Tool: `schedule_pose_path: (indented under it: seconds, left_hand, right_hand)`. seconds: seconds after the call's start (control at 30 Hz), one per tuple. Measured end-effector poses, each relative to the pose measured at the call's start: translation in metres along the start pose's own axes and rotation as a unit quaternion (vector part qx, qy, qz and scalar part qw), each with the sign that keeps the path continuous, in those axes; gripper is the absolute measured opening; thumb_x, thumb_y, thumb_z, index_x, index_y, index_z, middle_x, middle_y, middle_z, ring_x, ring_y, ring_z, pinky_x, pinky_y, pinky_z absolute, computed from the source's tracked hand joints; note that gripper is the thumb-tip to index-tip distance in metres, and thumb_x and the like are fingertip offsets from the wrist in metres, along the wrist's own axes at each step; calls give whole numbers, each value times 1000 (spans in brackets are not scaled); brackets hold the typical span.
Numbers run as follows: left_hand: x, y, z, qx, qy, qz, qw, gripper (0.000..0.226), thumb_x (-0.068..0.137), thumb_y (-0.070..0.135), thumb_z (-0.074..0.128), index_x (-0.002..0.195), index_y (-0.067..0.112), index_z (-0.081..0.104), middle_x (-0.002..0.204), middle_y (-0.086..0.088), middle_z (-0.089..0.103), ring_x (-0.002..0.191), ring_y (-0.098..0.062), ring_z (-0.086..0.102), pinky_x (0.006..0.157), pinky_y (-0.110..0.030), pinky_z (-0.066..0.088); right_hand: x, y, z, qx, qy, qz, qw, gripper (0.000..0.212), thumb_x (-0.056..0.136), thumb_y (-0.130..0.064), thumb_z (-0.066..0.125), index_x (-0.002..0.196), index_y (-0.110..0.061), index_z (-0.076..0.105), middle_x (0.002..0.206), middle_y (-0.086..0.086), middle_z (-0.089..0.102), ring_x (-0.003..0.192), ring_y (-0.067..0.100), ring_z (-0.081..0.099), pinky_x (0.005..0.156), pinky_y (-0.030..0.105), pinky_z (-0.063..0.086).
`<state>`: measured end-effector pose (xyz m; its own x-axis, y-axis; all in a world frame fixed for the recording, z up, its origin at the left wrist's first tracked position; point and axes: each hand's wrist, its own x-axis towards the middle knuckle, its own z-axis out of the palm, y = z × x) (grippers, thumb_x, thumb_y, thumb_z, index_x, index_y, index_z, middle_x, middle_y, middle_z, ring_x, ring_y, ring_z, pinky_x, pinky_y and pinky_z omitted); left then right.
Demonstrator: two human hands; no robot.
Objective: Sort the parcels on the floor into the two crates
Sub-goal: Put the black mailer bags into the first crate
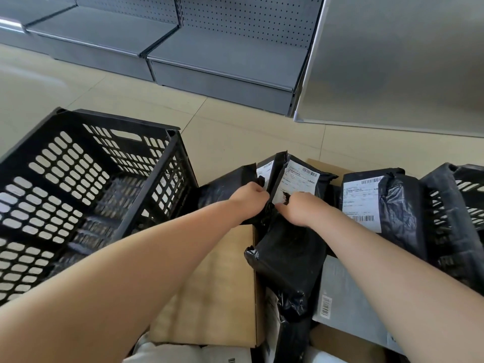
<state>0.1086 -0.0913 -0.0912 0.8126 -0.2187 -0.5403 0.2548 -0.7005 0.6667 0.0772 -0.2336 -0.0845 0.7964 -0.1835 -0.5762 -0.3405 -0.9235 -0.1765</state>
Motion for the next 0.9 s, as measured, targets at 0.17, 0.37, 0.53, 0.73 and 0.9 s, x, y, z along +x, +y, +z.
schedule_pose_path:
  seconds: [0.17,0.37,0.53,0.73,0.9]
  left_hand:
    - [15,-1,-2,-9,-2,-37,999,30,93,17,49,105,-1,71,105,-14,72,77,-20,53,61,-27,38]
    - [25,-7,0,0,-21,-56,998,22,90,18,50,87,3,66,91,-10,65,72,-20,50,57,-27,36]
    - [20,-7,7,38,-36,-33,998,30,91,16,48,62,12,42,68,-3,43,61,-17,39,52,-28,29]
    - [20,-4,7,-11,-83,-24,996,20,87,15,48,82,4,63,80,-6,54,68,-18,47,62,-26,38]
    - [16,2,11,-32,-107,-27,993,19,91,18,49,103,12,63,93,-6,53,80,-18,48,69,-27,39]
  right_hand:
    - [5,-3,8,-33,21,7,999,59,96,-58,42,131,-13,59,119,10,63,105,29,61,87,37,53]
    - [7,-7,5,-31,12,35,999,40,93,-39,55,123,-12,60,94,5,55,90,27,58,71,30,47]
    - [5,-4,-4,-28,22,54,998,37,90,-32,60,121,-12,60,94,5,56,90,27,57,69,29,44]
    - [-5,4,-28,-31,10,64,997,42,93,-16,51,132,-3,54,127,16,59,103,33,59,71,31,51]
    - [-12,21,-45,94,-9,87,992,25,96,-11,51,116,1,60,110,21,65,90,33,65,75,39,60]
